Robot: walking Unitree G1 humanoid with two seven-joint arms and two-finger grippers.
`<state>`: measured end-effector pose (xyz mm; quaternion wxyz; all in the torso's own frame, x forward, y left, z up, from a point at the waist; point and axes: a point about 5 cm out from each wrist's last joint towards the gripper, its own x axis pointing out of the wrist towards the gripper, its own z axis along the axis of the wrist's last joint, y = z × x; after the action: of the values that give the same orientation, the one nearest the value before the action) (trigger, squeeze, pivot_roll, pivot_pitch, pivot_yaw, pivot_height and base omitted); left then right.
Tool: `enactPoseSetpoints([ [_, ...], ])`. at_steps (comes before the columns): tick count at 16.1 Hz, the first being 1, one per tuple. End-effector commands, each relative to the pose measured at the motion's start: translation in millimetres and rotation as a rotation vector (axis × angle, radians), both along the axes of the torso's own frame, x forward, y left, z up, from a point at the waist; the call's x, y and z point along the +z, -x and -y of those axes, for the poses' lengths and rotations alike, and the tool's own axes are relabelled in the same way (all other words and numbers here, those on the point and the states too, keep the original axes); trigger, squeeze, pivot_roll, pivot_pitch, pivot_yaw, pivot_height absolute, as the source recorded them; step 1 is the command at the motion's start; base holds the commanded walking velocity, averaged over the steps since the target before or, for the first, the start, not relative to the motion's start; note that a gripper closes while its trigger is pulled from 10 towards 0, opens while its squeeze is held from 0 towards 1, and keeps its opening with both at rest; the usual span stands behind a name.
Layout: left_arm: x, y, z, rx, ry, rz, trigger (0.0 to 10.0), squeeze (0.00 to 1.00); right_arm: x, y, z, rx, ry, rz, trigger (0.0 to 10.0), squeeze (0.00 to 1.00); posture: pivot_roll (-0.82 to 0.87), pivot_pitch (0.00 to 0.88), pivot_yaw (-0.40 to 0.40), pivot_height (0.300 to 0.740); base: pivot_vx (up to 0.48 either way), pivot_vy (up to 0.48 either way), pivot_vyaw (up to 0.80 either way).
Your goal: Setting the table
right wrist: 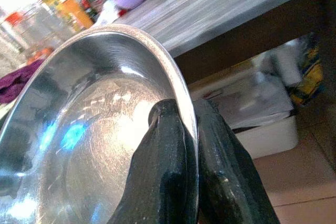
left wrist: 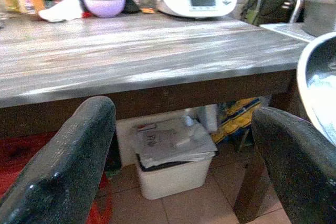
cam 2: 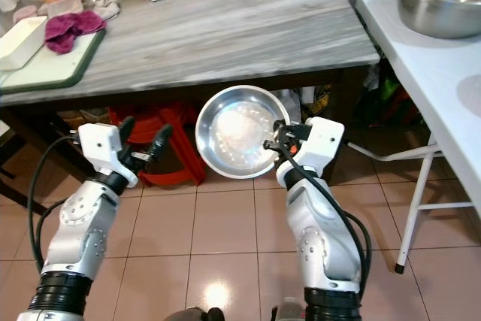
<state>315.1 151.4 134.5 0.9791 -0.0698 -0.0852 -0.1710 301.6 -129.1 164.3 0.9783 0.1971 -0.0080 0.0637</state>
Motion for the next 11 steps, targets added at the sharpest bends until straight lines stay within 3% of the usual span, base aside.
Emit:
enactPoseSetpoints([
  [1,-0.7,1.0,0.8,-0.005,-0.003,-0.002,10.0,0.00,1.9,0.6,2.5,-0.012,0.001,0.007,10.0,0.00,-0.12,0.161,0.128,0.740,0.330,0.000,0.00],
  [8,-1.7,1.0,2.9,-0.011,-0.004,-0.002,10.0,0.00,1.8,0.1,4.7,-0.026,0.006,0.010,10.0,0.00,-0.12,0.158,0.123,0.740,0.331,0.000,0.00],
  [11,-1.8,0.6,3.5,-0.010,-0.002,-0.001,10.0,0.00,2.3,-1.0,4.9,-0.030,0.007,0.011,10.0,0.00,-0.12,0.153,0.119,0.740,0.329,0.000,0.46],
])
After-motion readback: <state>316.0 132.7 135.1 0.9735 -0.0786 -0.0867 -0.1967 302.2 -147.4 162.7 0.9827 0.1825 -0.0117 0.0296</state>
